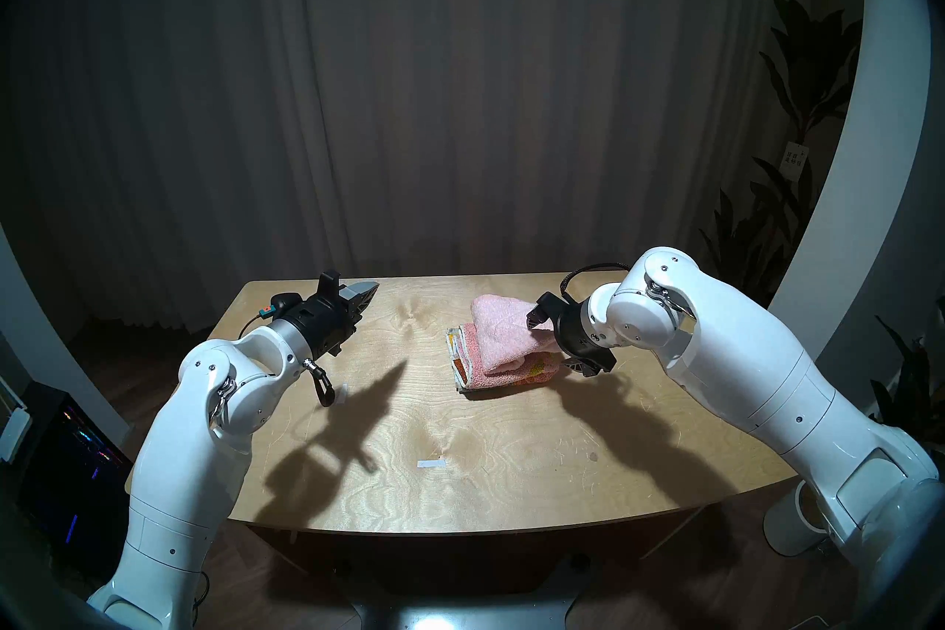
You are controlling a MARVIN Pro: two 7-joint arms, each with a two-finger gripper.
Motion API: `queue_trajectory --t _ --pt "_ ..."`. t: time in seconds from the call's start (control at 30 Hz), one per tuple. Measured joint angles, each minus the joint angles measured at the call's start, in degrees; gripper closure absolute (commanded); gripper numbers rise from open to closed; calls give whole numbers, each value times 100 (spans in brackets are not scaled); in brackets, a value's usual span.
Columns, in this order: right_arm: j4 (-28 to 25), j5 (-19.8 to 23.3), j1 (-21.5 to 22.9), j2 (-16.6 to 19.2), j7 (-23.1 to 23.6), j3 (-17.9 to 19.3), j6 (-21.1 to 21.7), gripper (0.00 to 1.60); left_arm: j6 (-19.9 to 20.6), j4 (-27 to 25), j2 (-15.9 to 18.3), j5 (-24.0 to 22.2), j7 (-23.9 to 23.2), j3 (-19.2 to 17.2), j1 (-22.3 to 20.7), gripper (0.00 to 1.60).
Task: Fold each towel twice and stack them on table
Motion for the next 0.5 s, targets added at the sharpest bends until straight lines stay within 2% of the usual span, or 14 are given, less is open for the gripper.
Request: queue_trajectory --t 0.27,0.5 --pt "-159 -116 -130 176 -225 20 -215 0 54 -61 3 -65 -5 -22 93 160" --pt "-4 -401 -229 146 -326 -192 -395 0 110 -134 39 -93 -34 -98 219 160"
